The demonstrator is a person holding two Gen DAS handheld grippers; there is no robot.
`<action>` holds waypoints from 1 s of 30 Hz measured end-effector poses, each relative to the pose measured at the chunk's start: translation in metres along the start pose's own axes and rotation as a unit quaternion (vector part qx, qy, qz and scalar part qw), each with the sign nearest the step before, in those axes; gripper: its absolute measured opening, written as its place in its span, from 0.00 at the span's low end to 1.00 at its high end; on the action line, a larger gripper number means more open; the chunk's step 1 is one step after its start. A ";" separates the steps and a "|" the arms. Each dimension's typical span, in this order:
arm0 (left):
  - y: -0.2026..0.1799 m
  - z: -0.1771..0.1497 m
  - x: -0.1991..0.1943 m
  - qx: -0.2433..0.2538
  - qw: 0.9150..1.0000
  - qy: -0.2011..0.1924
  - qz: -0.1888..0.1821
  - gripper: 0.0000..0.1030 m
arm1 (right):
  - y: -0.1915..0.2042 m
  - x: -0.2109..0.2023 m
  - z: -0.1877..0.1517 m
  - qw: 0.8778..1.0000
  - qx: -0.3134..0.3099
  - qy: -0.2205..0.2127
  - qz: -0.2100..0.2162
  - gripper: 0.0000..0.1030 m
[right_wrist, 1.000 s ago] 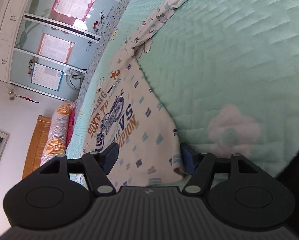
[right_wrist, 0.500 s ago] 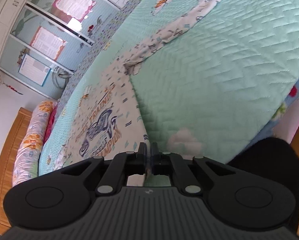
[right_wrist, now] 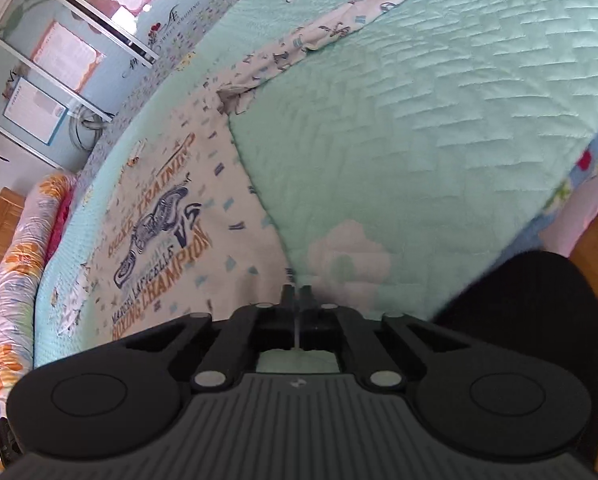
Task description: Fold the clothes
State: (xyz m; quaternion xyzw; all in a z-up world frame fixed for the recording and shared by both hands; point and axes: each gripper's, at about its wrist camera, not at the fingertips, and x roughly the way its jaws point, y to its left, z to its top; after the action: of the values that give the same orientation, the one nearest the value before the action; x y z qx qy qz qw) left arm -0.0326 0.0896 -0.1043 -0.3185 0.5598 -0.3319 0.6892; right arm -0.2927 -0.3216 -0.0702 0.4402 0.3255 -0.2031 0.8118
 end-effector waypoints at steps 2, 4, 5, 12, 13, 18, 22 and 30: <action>0.007 -0.002 -0.012 -0.010 1.000 -0.007 -0.002 0.04 | -0.010 -0.011 0.004 1.000 0.007 -0.017 -0.011 0.00; 0.009 -0.001 -0.022 -0.011 1.000 -0.010 -0.010 0.05 | -0.020 -0.023 0.008 0.999 0.024 -0.039 -0.013 0.03; 0.007 0.000 -0.027 -0.006 1.000 -0.015 -0.014 0.07 | -0.023 -0.023 0.017 0.998 0.035 -0.052 -0.012 0.07; -0.035 0.025 -0.037 0.049 0.997 -0.057 -0.017 0.59 | -0.043 -0.005 0.095 0.982 0.110 -0.156 -0.002 0.56; -0.038 0.027 -0.037 0.052 0.997 -0.058 -0.016 0.60 | -0.046 -0.002 0.107 0.978 0.120 -0.171 0.000 0.56; -0.037 0.027 -0.036 0.037 0.997 -0.069 0.009 0.60 | -0.061 0.010 0.163 0.955 0.172 -0.243 0.007 0.56; -0.031 0.028 -0.035 0.018 0.996 -0.073 0.038 0.60 | -0.062 0.030 0.218 0.961 0.130 -0.239 -0.038 0.57; -0.038 0.038 -0.001 0.000 0.996 -0.049 0.069 0.60 | -0.011 0.130 0.261 0.968 -0.012 -0.140 -0.209 0.55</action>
State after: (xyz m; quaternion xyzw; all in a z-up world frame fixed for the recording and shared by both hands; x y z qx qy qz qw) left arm 0.0008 0.0712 -0.0662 -0.2948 0.5461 -0.2677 0.7370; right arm -0.1171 -0.5539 -0.0642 0.3201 0.2961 -0.4237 0.7939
